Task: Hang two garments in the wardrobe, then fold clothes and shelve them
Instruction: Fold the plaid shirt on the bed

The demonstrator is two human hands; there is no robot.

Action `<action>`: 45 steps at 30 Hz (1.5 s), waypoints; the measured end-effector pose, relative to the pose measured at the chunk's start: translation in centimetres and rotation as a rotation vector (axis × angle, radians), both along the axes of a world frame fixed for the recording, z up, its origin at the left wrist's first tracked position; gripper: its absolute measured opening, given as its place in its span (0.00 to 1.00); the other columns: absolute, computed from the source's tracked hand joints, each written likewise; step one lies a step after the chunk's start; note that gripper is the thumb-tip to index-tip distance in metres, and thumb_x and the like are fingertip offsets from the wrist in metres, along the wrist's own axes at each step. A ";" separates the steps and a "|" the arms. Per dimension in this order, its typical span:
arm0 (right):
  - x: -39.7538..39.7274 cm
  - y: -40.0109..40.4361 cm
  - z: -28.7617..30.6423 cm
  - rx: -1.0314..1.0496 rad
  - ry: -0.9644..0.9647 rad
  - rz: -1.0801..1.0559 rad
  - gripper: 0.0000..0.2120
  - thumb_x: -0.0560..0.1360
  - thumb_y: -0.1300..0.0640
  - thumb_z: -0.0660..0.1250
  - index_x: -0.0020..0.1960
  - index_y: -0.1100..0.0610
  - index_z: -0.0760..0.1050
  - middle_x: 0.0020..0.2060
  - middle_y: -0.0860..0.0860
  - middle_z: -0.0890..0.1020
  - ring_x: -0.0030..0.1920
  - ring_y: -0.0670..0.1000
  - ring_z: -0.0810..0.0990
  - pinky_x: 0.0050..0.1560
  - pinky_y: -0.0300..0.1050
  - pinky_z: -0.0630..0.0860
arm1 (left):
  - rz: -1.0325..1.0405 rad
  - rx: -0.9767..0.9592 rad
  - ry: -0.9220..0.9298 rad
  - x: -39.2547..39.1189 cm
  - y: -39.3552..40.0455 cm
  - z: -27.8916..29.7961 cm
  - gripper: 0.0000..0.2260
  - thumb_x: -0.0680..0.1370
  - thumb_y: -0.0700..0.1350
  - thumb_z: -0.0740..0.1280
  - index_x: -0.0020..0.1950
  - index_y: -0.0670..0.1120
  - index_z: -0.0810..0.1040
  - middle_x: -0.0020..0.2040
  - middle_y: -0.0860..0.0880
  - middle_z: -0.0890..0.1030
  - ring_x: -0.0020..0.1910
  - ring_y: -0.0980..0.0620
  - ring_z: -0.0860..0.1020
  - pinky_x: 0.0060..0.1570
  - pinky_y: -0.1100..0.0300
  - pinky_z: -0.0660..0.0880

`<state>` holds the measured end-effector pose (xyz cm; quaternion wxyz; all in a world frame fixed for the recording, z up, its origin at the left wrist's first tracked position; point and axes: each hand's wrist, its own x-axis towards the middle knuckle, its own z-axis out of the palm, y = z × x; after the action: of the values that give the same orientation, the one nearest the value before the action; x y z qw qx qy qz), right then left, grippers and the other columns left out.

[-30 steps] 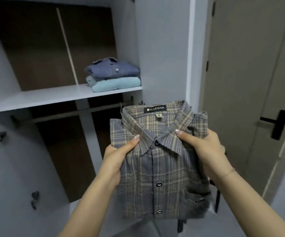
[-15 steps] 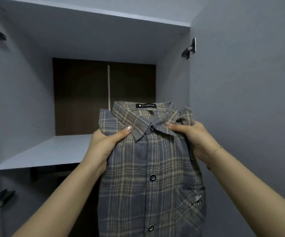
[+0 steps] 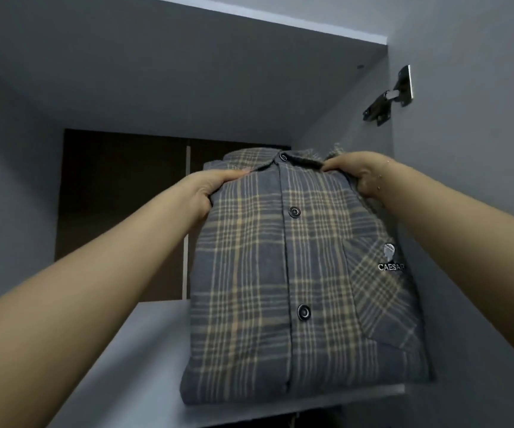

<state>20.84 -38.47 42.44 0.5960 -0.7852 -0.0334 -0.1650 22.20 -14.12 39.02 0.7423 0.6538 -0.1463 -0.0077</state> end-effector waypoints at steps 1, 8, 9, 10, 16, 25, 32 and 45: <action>2.2 -0.3 0.5 -0.044 0.041 -0.017 0.09 0.80 0.59 0.63 0.42 0.61 0.74 0.23 0.55 0.81 0.21 0.51 0.80 0.19 0.41 0.74 | -0.016 -0.002 0.043 1.9 -0.4 0.2 0.08 0.74 0.43 0.72 0.49 0.39 0.78 0.32 0.45 0.82 0.28 0.49 0.82 0.26 0.55 0.80; 18.1 -1.8 -5.2 -0.253 0.338 0.006 0.10 0.79 0.59 0.65 0.41 0.63 0.73 0.36 0.59 0.79 0.35 0.58 0.76 0.49 0.54 0.73 | 0.125 0.059 0.192 13.3 -3.1 -5.5 0.12 0.80 0.40 0.65 0.62 0.38 0.74 0.28 0.40 0.81 0.25 0.51 0.81 0.26 0.60 0.77; 19.5 -1.9 -6.8 -0.278 0.373 0.029 0.10 0.79 0.59 0.64 0.40 0.63 0.73 0.33 0.58 0.80 0.33 0.57 0.78 0.48 0.54 0.74 | 0.174 0.088 0.169 14.1 -3.3 -6.9 0.12 0.80 0.40 0.64 0.63 0.38 0.72 0.38 0.34 0.83 0.37 0.52 0.85 0.38 0.62 0.79; 20.5 -2.0 -8.3 -0.304 0.396 0.061 0.10 0.79 0.59 0.64 0.40 0.62 0.74 0.31 0.57 0.81 0.33 0.57 0.79 0.45 0.52 0.75 | 0.199 0.133 0.152 14.4 -3.4 -8.0 0.17 0.81 0.41 0.63 0.68 0.35 0.70 0.54 0.31 0.81 0.55 0.49 0.82 0.52 0.59 0.77; 20.9 -2.7 -10.3 -0.276 0.308 0.121 0.10 0.79 0.56 0.63 0.43 0.60 0.75 0.30 0.54 0.83 0.39 0.55 0.79 0.45 0.49 0.76 | 0.133 0.086 0.210 13.8 -2.2 -9.5 0.10 0.80 0.47 0.66 0.56 0.42 0.76 0.50 0.42 0.80 0.38 0.47 0.82 0.31 0.59 0.79; 12.6 -3.9 -10.7 -0.333 0.492 0.208 0.25 0.68 0.40 0.71 0.54 0.58 0.80 0.51 0.59 0.85 0.55 0.59 0.82 0.60 0.56 0.76 | -0.090 0.099 0.212 5.8 0.4 -11.4 0.18 0.72 0.46 0.74 0.59 0.43 0.78 0.41 0.45 0.85 0.37 0.47 0.84 0.33 0.57 0.80; 10.7 -3.5 -6.3 -0.471 0.385 0.033 0.06 0.78 0.60 0.65 0.45 0.61 0.78 0.32 0.55 0.84 0.30 0.52 0.83 0.36 0.44 0.81 | 0.153 -0.052 0.028 5.8 -1.9 -9.0 0.34 0.76 0.30 0.66 0.78 0.46 0.57 0.67 0.38 0.71 0.48 0.46 0.79 0.29 0.58 0.78; 13.8 -3.1 -9.3 -0.714 0.405 -0.166 0.18 0.78 0.42 0.63 0.46 0.58 0.73 0.35 0.57 0.74 0.32 0.53 0.71 0.37 0.43 0.72 | 0.046 -0.118 0.011 5.2 -3.0 -11.9 0.27 0.76 0.40 0.70 0.72 0.43 0.62 0.51 0.43 0.78 0.41 0.50 0.80 0.28 0.63 0.78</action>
<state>34.68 -41.55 33.11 0.2657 -0.9590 0.0927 -0.0327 27.40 -17.15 27.12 0.7804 0.6120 -0.1273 0.0147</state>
